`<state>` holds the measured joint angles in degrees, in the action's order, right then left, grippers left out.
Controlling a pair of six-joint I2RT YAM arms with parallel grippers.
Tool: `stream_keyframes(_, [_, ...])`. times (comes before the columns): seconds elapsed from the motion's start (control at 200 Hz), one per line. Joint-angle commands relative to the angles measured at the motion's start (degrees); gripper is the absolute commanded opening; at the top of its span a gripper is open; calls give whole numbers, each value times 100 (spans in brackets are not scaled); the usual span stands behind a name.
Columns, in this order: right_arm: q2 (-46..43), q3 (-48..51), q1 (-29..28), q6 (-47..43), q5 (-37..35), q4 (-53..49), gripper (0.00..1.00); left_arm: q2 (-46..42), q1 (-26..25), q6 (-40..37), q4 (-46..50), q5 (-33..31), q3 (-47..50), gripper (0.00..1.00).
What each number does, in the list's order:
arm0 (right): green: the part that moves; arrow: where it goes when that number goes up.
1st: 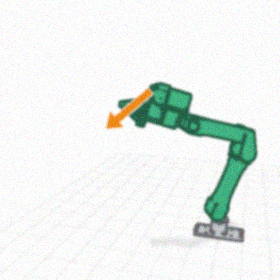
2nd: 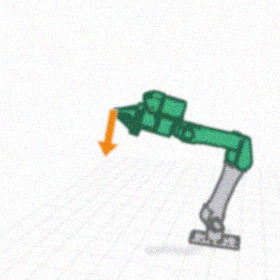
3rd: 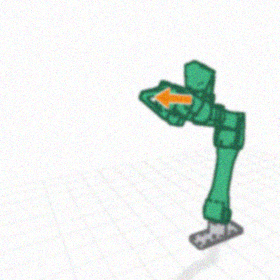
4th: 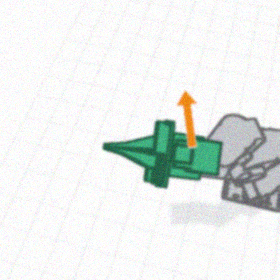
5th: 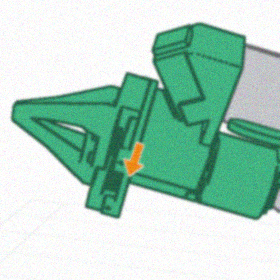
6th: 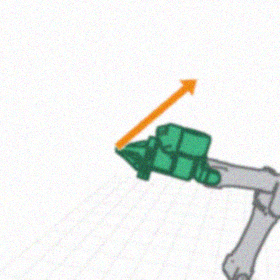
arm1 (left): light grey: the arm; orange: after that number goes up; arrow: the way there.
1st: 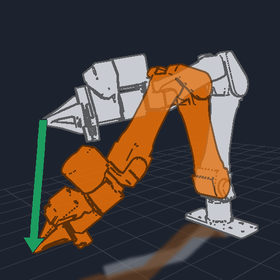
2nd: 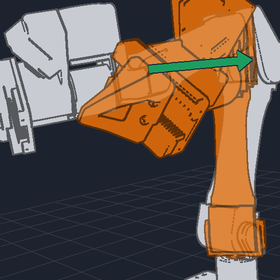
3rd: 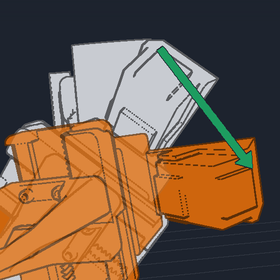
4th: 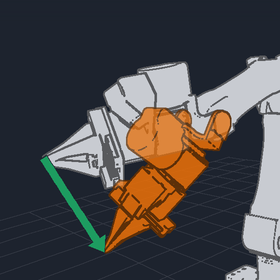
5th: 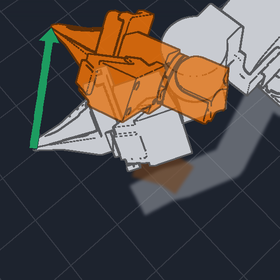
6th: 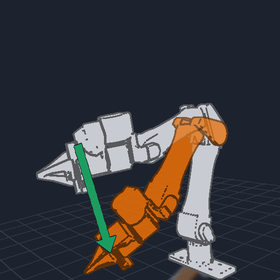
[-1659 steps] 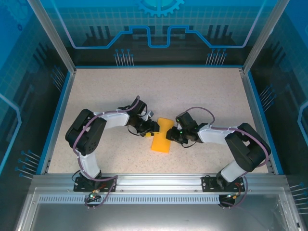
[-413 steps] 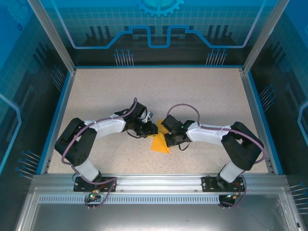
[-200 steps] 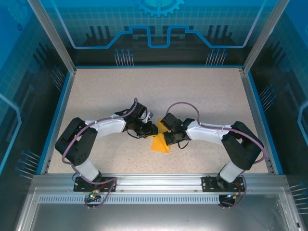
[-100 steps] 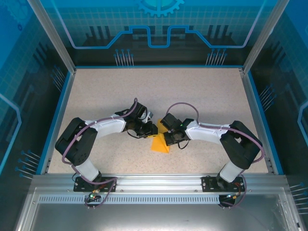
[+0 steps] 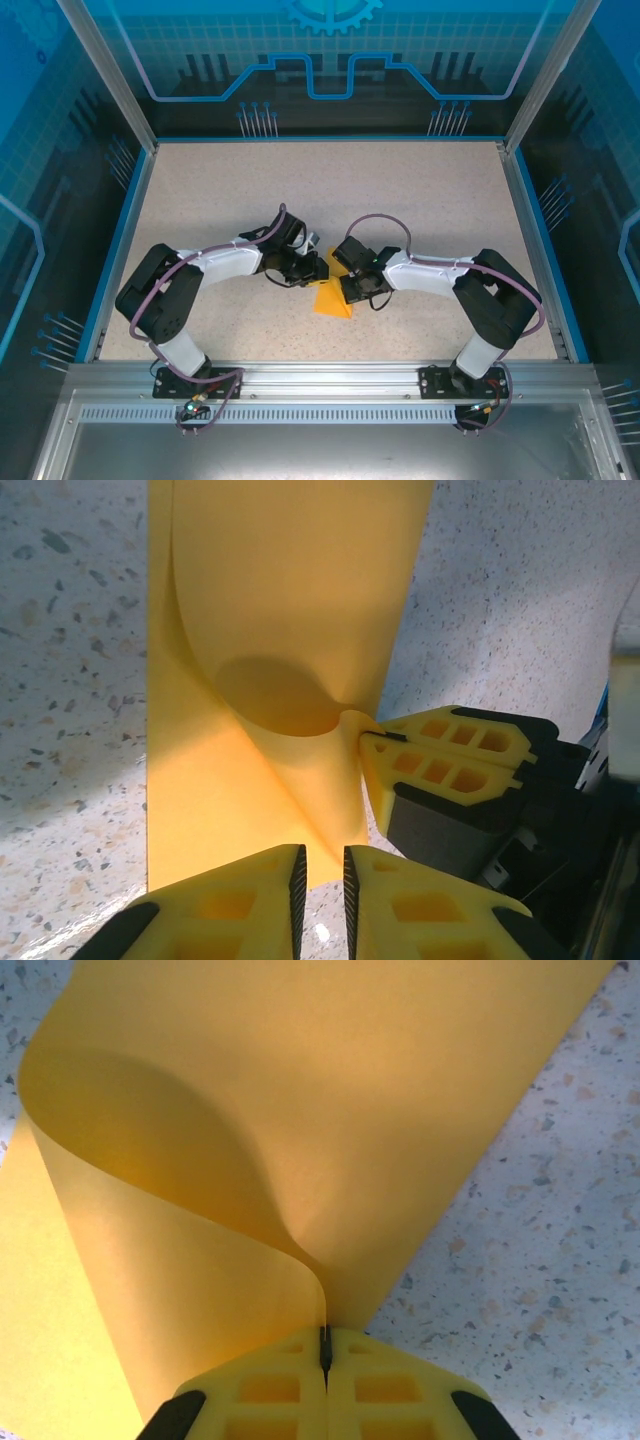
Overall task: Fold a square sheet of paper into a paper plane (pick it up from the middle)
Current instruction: Fold the triangle a second time at the center of the table.
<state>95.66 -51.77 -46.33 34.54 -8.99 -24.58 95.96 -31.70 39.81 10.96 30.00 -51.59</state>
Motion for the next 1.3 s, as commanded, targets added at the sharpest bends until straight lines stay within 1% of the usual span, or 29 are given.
stream_keyframes(0.0, [111, -2, 82, 96, -59, -110, 5, 74, -52, 248, -228, 281, -36, 21])
stream_keyframes(0.24, [128, 44, 85, 133, -33, -38, 5, 124, -60, 797, -885, 571, 178, 18])
stream_keyframes(0.355, [146, 35, 92, 131, -20, -21, 5, 211, -109, 967, -1063, 602, 204, 18])
stream_keyframes(0.605, [181, 26, 86, 141, 18, 6, 5, 446, -212, 1042, -1096, 553, 173, 16])
stream_keyframes(0.725, [185, 44, 89, 140, 23, 14, 5, 523, -237, 1047, -1131, 508, 174, 12])
stream_keyframes(0.89, [186, 35, 84, 132, 37, 8, 5, 642, -260, 1075, -1201, 516, 176, 2])
stream_keyframes(0.95, [193, 43, 87, 132, 37, 13, 5, 662, -259, 1076, -1205, 509, 175, 0])
stream_keyframes(1.295, [266, 44, 87, 142, 65, 63, 5, 782, -279, 1070, -1280, 481, 169, 0])
